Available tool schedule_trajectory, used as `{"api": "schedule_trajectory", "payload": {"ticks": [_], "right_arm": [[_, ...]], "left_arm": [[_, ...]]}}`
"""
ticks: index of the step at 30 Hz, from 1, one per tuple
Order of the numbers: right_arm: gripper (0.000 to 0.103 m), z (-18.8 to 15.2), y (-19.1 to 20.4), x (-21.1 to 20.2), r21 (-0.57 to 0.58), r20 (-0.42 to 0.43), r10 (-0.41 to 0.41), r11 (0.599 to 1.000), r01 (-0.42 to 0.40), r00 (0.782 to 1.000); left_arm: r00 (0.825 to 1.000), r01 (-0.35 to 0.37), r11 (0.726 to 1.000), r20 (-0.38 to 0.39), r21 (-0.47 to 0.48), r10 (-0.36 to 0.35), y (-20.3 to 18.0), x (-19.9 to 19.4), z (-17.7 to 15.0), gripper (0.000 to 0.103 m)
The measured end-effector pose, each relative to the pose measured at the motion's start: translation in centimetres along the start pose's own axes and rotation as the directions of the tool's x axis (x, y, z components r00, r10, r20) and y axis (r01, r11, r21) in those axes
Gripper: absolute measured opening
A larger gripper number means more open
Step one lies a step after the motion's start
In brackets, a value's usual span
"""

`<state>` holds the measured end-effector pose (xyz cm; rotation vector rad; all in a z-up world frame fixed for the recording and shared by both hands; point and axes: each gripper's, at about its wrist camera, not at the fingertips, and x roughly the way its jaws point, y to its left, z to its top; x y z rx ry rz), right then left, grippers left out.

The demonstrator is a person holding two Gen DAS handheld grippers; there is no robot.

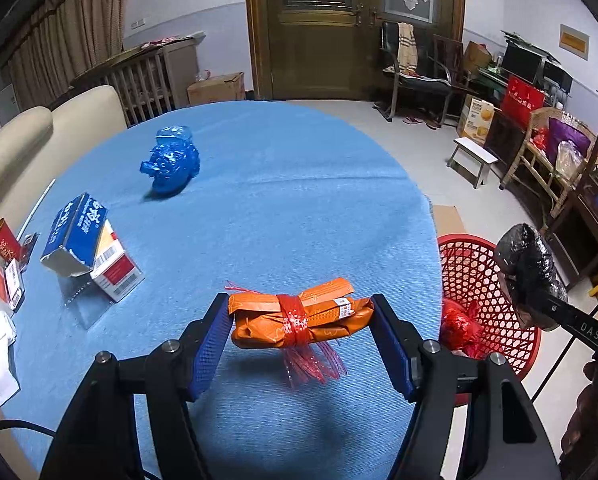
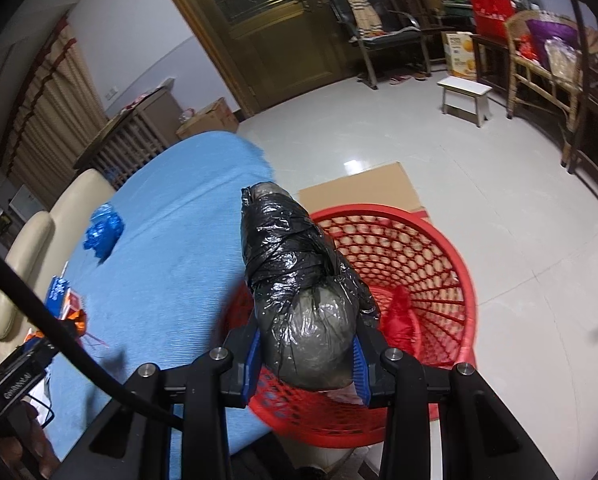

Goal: Collect trash
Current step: 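Carry the black bag in the right tool while the left carries the orange package to the basket, then open the right tool over the red basket to drop the black bag, then lower the left tool into the basket and open it to drop the orange package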

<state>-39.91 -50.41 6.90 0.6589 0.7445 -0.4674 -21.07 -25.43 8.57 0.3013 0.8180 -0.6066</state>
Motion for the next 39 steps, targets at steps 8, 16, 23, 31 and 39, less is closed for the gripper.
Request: {"api": "schedule_trajectory", "payload": {"ticks": [8, 16, 23, 31, 39], "right_arm": [[0.039, -0.2, -2.3, 0.4, 0.029, -0.013, -0.052, 0.998, 0.052, 0.999], [0.049, -0.3, -3.1, 1.2, 0.028, -0.035, -0.080, 0.996, 0.081, 0.996], [0.073, 0.1, -3.8, 1.4, 0.034, -0.038, -0.101, 0.994, 0.102, 0.994], [0.073, 0.6, -5.5, 0.0, 0.085, -0.010, -0.094, 0.992, 0.095, 0.995], [0.073, 1.4, -8.1, -1.8, 0.141, 0.025, -0.107, 0.985, 0.103, 0.994]], "left_arm": [[0.999, 0.037, 0.999, 0.006, 0.039, -0.037, -2.1, 0.1, 0.6, 0.070], [0.998, 0.063, 0.994, 0.011, 0.086, -0.065, -4.3, 0.3, 1.2, 0.070], [0.997, 0.079, 0.991, 0.006, 0.109, -0.080, -5.6, 0.5, 1.5, 0.070], [0.993, 0.121, 0.978, -0.020, 0.168, -0.119, -9.5, 1.5, 1.8, 0.070], [0.985, 0.171, 0.960, -0.057, 0.220, -0.162, -13.5, 2.5, 1.6, 0.070]]}}
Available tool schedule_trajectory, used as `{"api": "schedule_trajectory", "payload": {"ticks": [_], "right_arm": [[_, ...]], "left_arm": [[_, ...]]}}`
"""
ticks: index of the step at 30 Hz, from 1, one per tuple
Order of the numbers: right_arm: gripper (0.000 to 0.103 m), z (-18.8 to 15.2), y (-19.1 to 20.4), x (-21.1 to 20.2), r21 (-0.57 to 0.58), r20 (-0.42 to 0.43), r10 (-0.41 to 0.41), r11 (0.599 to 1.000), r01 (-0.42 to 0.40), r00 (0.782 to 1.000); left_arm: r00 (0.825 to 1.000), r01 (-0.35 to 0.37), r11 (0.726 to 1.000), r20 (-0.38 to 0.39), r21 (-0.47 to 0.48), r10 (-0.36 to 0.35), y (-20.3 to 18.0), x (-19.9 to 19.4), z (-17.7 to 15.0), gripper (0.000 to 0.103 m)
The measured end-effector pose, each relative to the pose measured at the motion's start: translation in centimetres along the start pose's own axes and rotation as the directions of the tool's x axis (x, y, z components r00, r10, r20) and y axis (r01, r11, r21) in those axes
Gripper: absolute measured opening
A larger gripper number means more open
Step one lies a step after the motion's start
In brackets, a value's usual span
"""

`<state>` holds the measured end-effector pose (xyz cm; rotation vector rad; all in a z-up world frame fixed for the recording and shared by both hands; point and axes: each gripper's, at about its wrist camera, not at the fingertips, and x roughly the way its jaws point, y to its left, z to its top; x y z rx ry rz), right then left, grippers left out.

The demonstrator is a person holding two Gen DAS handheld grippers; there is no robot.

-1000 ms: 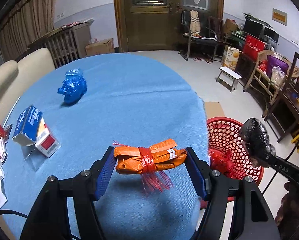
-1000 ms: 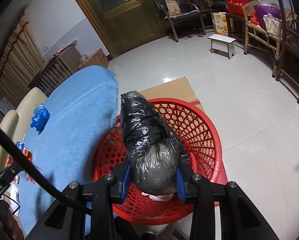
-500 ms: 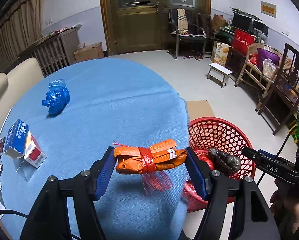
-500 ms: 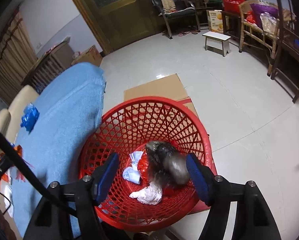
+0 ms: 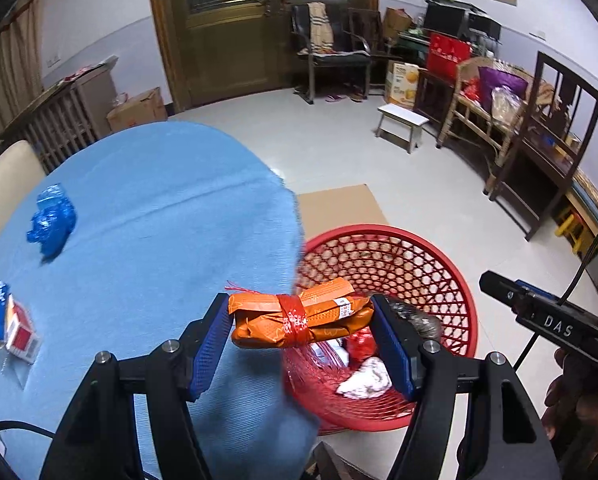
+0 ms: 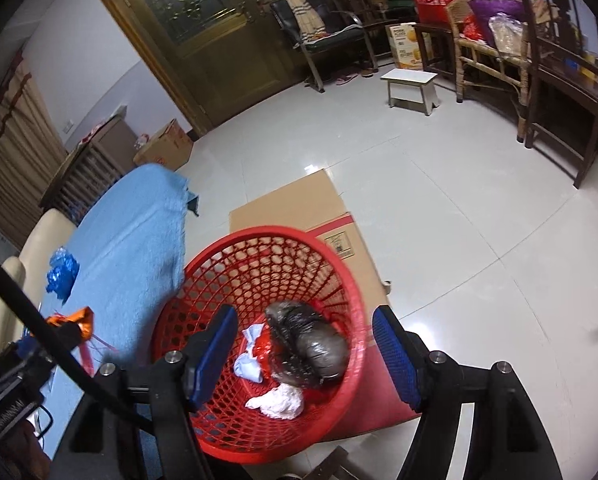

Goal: Collect trash
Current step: 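Lower the left tool into the basket and open it to drop the orange package, then move both tools back over the table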

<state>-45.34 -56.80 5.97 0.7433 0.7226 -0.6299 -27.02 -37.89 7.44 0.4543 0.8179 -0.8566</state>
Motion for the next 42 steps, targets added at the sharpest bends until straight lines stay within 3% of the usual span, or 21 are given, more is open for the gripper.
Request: {"api": "schedule_trajectory", "payload": {"ticks": [12, 21, 28, 36, 42], "right_arm": [[0.073, 0.9, -1.7, -0.4, 0.028, 0.011, -0.009, 1.000, 0.008, 1.000], [0.073, 1.4, -2.0, -0.8, 0.029, 0.018, -0.015, 0.999, 0.014, 1.000], [0.074, 1.3, -1.6, -1.0, 0.027, 0.017, -0.011, 1.000, 0.011, 1.000], [0.074, 1.1, 0.2, -1.1, -0.008, 0.012, 0.000, 1.000, 0.000, 1.000], [0.074, 0.2, 2.6, -0.2, -0.045, -0.018, 0.022, 0.999, -0.023, 1.000]], "left_arm": [[0.998, 0.048, 0.998, -0.048, 0.038, -0.046, -2.3, 1.9, 0.3, 0.071], [0.978, 0.126, 0.992, -0.164, -0.009, -0.125, -2.4, 4.5, 0.3, 0.073], [0.971, 0.179, 0.982, -0.152, -0.064, -0.187, -1.0, 3.9, 0.5, 0.078], [0.985, 0.155, 0.975, -0.047, -0.160, -0.164, 4.4, 0.1, 0.6, 0.078], [0.996, 0.093, 0.939, 0.018, -0.330, -0.092, 11.7, -2.8, -1.5, 0.078]]}}
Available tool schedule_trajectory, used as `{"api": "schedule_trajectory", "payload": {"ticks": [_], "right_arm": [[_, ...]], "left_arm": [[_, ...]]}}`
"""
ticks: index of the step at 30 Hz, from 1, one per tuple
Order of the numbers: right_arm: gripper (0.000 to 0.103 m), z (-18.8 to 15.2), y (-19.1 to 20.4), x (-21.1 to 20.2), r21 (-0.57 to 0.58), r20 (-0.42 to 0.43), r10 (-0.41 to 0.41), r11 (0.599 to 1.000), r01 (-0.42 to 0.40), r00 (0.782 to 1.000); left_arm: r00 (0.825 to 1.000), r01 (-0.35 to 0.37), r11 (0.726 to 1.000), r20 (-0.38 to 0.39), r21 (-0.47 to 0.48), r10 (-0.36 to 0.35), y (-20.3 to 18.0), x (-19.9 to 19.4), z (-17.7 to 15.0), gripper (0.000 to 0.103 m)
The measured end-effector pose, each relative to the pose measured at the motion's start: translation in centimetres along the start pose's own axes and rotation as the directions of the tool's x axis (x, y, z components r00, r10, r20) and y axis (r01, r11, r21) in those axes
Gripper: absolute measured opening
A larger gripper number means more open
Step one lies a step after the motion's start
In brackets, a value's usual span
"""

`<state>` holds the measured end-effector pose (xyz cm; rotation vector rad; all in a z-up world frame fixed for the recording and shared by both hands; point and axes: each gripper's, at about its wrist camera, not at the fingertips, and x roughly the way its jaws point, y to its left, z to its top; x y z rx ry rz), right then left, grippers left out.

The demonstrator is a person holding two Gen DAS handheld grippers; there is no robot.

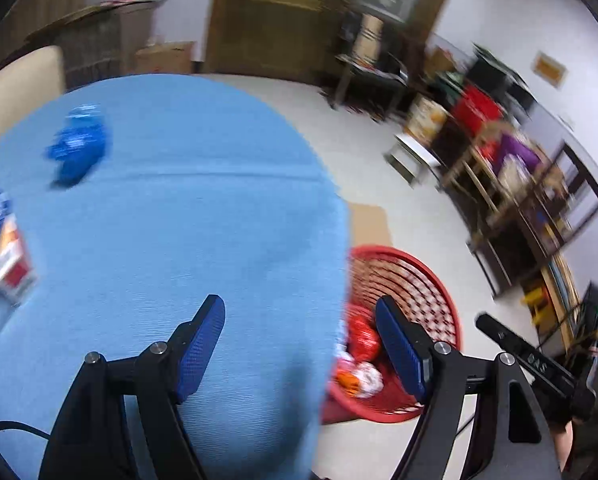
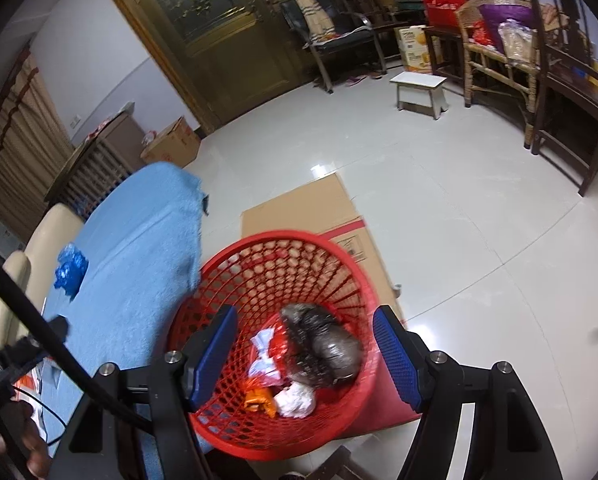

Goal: Collect trash
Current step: 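Move both tools back over the table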

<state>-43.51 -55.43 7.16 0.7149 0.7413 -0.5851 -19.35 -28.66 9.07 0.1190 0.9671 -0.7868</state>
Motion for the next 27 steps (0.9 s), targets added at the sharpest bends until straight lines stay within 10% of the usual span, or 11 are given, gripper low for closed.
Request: {"api": "schedule_trajectory", "payload": {"ticks": [27], "right_arm": [[0.074, -6.2, 18.9, 4.2, -0.360, -0.168, 0.109, 0.919, -0.164, 0.980]], "left_arm": [[0.953, -0.227, 0.926, 0.128, -0.303, 0.275, 19.6, -7.9, -2.4, 0.078]]}}
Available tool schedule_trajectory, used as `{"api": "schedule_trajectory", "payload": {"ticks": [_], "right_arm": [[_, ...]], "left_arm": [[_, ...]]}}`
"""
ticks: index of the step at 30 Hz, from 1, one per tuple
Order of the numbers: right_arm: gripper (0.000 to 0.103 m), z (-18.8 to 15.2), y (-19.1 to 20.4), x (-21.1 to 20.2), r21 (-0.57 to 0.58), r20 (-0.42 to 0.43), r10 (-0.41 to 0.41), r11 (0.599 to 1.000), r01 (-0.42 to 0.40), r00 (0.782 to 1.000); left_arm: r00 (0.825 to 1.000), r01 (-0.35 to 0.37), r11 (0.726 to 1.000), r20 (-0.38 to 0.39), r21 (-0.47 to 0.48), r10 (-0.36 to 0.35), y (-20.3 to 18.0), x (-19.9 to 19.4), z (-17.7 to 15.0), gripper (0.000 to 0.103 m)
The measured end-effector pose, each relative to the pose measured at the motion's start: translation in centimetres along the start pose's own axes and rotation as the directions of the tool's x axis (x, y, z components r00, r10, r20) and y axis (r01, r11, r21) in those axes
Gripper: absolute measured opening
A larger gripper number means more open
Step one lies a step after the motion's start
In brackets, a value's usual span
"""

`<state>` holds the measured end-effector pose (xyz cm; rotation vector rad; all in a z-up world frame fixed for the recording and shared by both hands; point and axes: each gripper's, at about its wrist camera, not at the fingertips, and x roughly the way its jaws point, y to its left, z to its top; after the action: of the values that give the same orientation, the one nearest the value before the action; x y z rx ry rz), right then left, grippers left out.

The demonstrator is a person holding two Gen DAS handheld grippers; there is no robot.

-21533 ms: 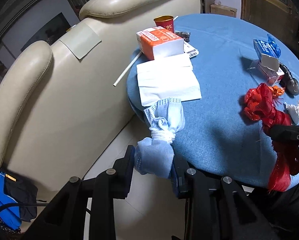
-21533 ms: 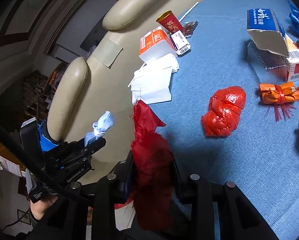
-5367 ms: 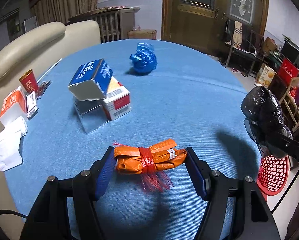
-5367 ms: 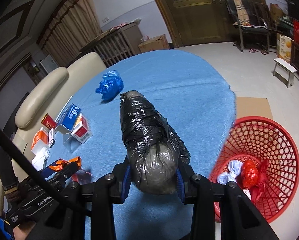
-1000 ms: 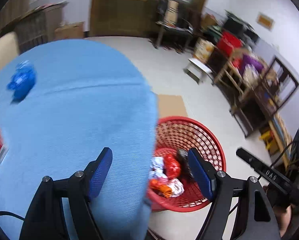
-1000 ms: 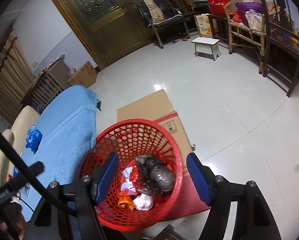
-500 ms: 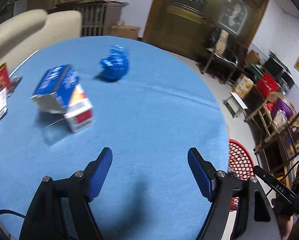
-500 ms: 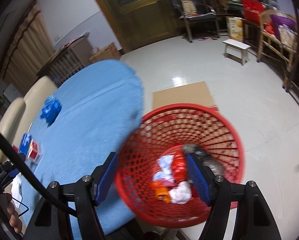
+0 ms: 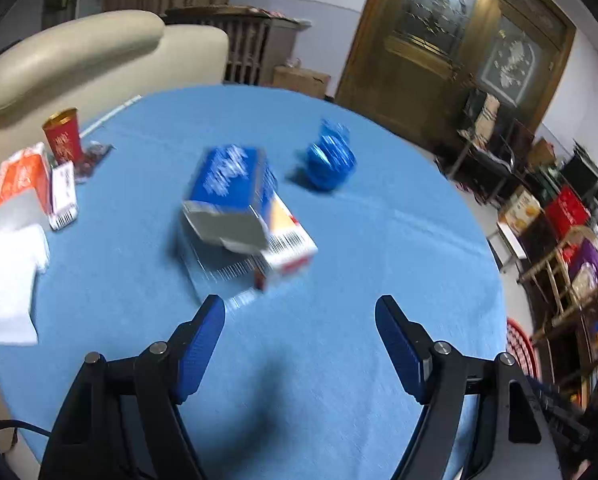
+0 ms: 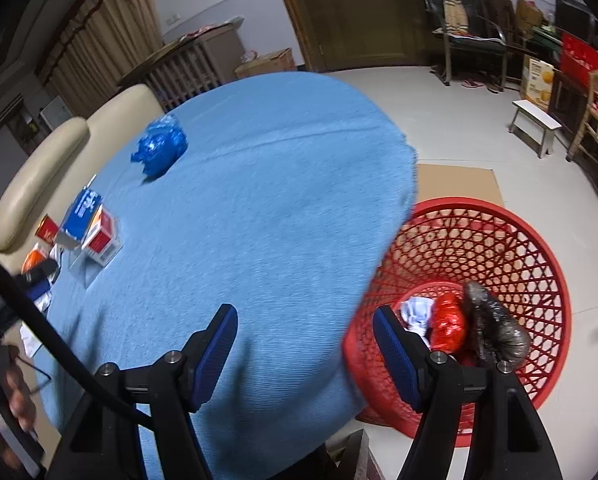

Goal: Collect trash
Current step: 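Move both tools back over the table, then grasp the blue toothpaste box with the left tool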

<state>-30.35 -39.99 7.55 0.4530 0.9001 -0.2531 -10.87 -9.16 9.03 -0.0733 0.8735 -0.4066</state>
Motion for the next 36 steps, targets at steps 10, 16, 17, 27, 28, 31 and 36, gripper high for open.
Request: {"api": "schedule_trajectory", "payload": {"ticks": [10, 16, 17, 27, 28, 31, 36], "right_arm": [[0.074, 0.3, 1.1, 0.7, -0.020, -0.016, 0.004, 1.000, -0.004, 1.000], [0.074, 0.7, 1.6, 1.3, -0.029, -0.023, 0.010, 1.000, -0.011, 1.000], [0.074, 0.8, 1.7, 1.4, -0.029, -0.026, 0.011, 1.000, -0.012, 1.000], [0.074, 1.3, 3.7, 2.6, -0.065, -0.042, 0.024, 0.998, -0.027, 0.999], [0.074, 1.3, 3.9, 2.7, -0.068, -0.042, 0.025, 0.997, -0.028, 0.999], [0.074, 1.5, 4.7, 2.7, -0.082, -0.039, 0.031, 0.996, -0.034, 0.999], [0.074, 1.8, 6.9, 3.0, -0.125, -0.041, 0.048, 0.991, -0.053, 0.998]], "left_arm": [[0.998, -0.059, 0.998, 0.021, -0.002, 0.059, 2.6, 3.6, 5.4, 0.079], [0.996, -0.084, 0.996, -0.018, 0.010, 0.084, 3.1, 5.8, 5.7, 0.079], [0.996, -0.088, 0.996, -0.022, 0.012, 0.088, 3.2, 6.0, 5.7, 0.079], [0.996, -0.092, 0.995, 0.016, 0.029, 0.092, 4.1, 5.6, 5.7, 0.057], [0.996, -0.086, 0.996, 0.037, 0.012, 0.086, 4.5, 4.8, 5.7, 0.057], [0.990, -0.099, 0.995, 0.100, -0.014, 0.100, 5.3, 2.2, 5.6, 0.057], [0.971, -0.176, 0.983, 0.155, -0.062, 0.183, 7.4, -1.3, 4.1, 0.057]]}}
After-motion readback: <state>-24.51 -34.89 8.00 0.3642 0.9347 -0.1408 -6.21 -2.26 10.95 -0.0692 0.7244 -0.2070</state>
